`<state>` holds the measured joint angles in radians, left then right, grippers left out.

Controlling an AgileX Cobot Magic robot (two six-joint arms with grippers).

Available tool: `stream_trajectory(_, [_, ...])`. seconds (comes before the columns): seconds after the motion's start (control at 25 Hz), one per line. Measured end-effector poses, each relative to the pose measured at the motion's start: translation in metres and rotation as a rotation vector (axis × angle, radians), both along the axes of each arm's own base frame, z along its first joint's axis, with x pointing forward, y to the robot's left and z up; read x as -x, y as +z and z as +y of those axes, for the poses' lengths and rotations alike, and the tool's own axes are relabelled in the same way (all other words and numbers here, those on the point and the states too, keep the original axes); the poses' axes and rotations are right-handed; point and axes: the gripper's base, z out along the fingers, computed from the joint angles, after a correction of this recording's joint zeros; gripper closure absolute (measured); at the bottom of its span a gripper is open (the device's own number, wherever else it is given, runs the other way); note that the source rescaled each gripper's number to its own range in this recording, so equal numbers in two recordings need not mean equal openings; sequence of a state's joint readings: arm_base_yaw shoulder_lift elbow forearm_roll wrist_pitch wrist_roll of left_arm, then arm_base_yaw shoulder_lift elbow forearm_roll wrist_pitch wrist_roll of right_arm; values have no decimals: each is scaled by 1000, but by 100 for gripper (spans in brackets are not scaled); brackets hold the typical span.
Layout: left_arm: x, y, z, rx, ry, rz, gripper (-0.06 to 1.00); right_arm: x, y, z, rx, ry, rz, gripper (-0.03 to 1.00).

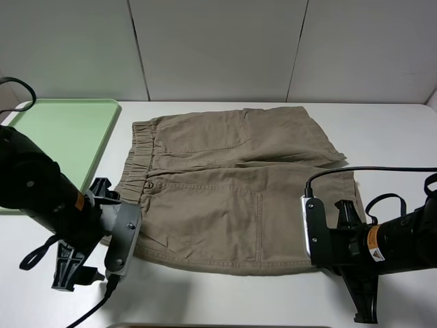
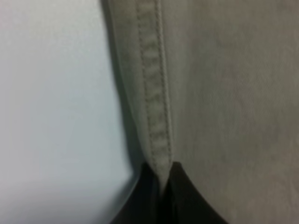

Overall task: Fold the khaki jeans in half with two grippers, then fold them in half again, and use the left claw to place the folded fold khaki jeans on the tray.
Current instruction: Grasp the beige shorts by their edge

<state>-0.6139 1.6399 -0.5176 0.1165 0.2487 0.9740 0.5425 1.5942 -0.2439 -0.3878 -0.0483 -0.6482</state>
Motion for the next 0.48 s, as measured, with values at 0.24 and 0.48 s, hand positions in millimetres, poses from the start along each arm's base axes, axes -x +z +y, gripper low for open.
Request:
stream_trajectory(0.24, [-1,-2,1,-21,-43,-8,7,0,0,0,1,1,0,97])
stream_trajectory(0.48, [-4,-20,-1,-43,-20,29,10,0,0,0,1,1,0,97])
